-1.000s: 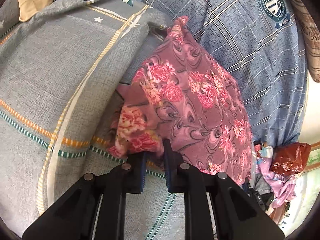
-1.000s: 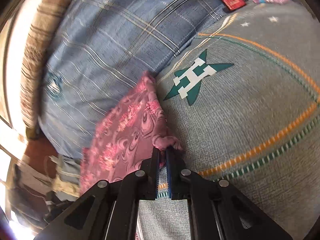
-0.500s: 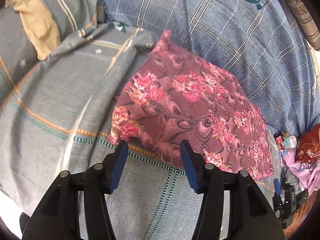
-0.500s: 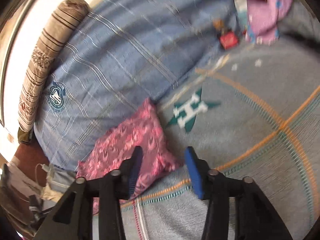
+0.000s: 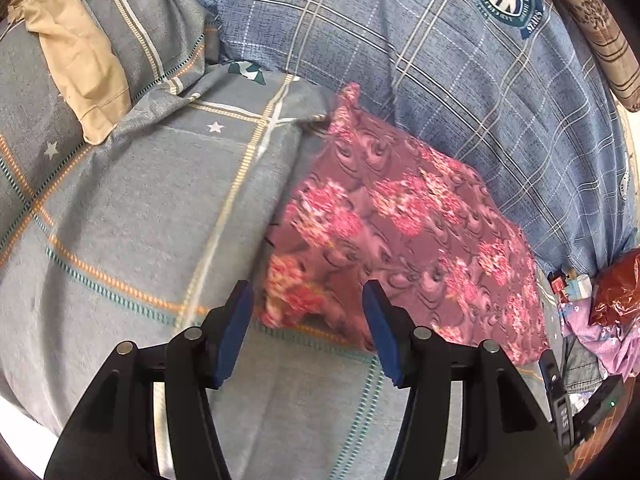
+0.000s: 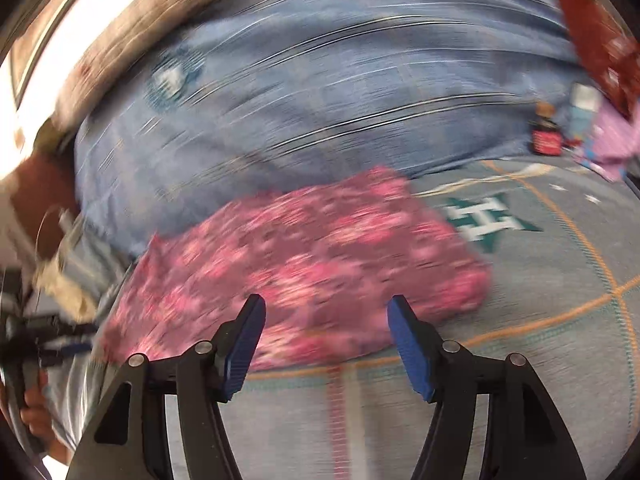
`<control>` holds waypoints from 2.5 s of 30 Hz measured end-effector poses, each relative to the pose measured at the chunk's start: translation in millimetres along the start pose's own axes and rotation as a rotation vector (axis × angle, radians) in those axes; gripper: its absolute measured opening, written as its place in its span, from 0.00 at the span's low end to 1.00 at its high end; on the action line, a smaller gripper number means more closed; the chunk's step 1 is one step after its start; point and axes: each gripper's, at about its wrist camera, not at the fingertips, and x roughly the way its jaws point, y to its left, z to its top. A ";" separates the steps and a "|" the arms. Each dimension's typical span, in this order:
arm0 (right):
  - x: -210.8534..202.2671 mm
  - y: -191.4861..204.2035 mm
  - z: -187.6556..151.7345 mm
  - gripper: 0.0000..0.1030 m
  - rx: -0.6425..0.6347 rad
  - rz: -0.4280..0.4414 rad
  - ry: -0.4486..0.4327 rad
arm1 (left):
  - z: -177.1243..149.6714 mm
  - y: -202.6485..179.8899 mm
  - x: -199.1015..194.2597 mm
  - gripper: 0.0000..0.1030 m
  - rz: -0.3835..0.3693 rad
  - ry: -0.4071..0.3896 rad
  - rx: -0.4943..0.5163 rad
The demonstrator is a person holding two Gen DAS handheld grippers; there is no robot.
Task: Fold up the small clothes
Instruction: 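Grasp the shirt edge with the left gripper while the right gripper holds the corner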
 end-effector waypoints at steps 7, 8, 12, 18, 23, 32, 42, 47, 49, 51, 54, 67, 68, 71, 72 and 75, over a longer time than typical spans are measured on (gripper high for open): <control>34.0 115.2 -18.1 0.66 -0.251 0.163 0.160 | 29.3 36.7 13.9 0.54 -0.034 0.065 -0.016; 39.2 140.1 -22.0 0.67 -0.316 0.190 0.177 | 32.2 41.9 14.1 0.54 -0.041 0.067 -0.026; 58.1 210.7 -37.8 0.69 -0.507 0.242 0.222 | 44.3 65.7 11.8 0.54 -0.062 0.063 -0.056; 92.9 279.1 -71.0 0.72 -0.761 0.169 0.257 | 52.5 89.7 11.6 0.54 -0.097 0.065 -0.078; 102.5 296.5 -78.1 0.57 -0.887 0.122 0.199 | 55.5 95.6 17.6 0.54 -0.133 0.084 -0.097; 71.6 252.9 -25.9 0.06 -0.596 0.262 0.118 | 74.3 52.8 32.7 0.58 -0.260 0.151 -0.080; 65.2 222.4 -19.7 0.06 -0.458 0.348 0.139 | 128.5 -17.6 114.1 0.69 -0.276 0.338 -0.073; 70.4 216.9 -20.3 0.06 -0.441 0.380 0.145 | 131.7 -24.8 130.1 0.68 -0.406 0.380 -0.078; 74.0 215.9 -21.0 0.06 -0.435 0.385 0.151 | 132.1 -28.3 123.8 0.36 -0.426 0.346 -0.063; 75.2 212.6 -19.9 0.05 -0.420 0.390 0.149 | 130.3 -35.5 119.1 0.09 -0.423 0.346 -0.021; 71.0 206.2 -13.6 0.05 -0.388 0.404 0.140 | 129.7 -47.8 100.9 0.09 -0.418 0.303 0.010; -9.0 104.9 25.5 0.05 -0.138 0.414 0.034 | 101.7 -196.2 36.9 0.09 -0.482 0.226 0.196; -13.5 93.3 27.2 0.05 -0.117 0.410 0.031 | 95.2 -212.5 40.1 0.09 -0.477 0.236 0.214; -21.3 47.9 30.6 0.05 -0.045 0.388 0.034 | 77.8 -249.0 56.8 0.09 -0.445 0.274 0.248; -22.3 39.6 29.6 0.05 -0.032 0.382 0.037 | 71.1 -259.6 64.7 0.09 -0.423 0.291 0.256; -16.8 5.6 22.9 0.06 0.026 0.363 0.063 | 50.7 -288.3 90.8 0.10 -0.354 0.340 0.274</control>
